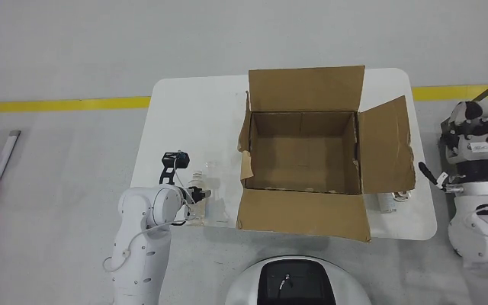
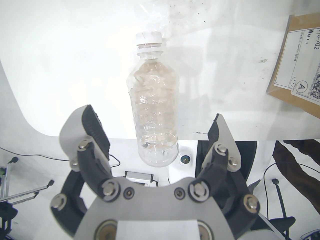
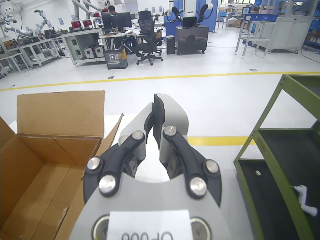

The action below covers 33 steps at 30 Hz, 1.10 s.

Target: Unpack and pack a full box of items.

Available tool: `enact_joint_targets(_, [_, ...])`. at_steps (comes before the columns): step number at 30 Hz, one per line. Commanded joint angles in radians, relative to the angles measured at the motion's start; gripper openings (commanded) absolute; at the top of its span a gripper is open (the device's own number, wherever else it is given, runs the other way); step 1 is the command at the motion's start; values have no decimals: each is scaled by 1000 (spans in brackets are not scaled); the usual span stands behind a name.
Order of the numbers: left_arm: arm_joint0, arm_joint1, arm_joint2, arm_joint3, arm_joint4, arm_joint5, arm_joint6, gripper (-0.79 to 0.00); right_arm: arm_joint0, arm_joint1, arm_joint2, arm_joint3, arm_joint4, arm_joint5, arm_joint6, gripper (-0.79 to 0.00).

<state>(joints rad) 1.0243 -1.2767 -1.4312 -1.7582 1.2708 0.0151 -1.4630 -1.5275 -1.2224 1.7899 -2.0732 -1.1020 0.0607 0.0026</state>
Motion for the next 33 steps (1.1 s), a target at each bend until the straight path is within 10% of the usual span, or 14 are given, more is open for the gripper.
enact_joint_targets(1, [0,0,0,0,0,0,0,0,-1,0,0,-5,5,-6,5,-785])
enact_joint_targets(17, [65,11,-21,36,18,10,39,0,0,0,-12,6,-5,-60,84,-785])
enact_joint_targets(18, [66,12,-20,39,19,10,45,-55,0,0,-14,5,-6,-61,86,-785])
enact_joint_targets(20, [67,13,-19,49,22,10,53,-526,1,0,-17,3,-17,-61,93,-785])
enact_joint_targets(22, [67,13,-21,65,20,18,58,-717,0,0,-20,0,-36,-57,102,-785])
enact_joint_targets(25, [62,15,-23,91,26,21,62,-554,-2,-1,-27,-2,-37,-53,103,-785])
enact_joint_targets(29, [53,17,-21,117,38,18,72,-551,-6,-2,-28,-6,-37,-50,104,-785])
enact_joint_targets(33, [46,19,-19,126,39,18,74,-785,-12,-3,-27,-9,-37,-47,107,-785])
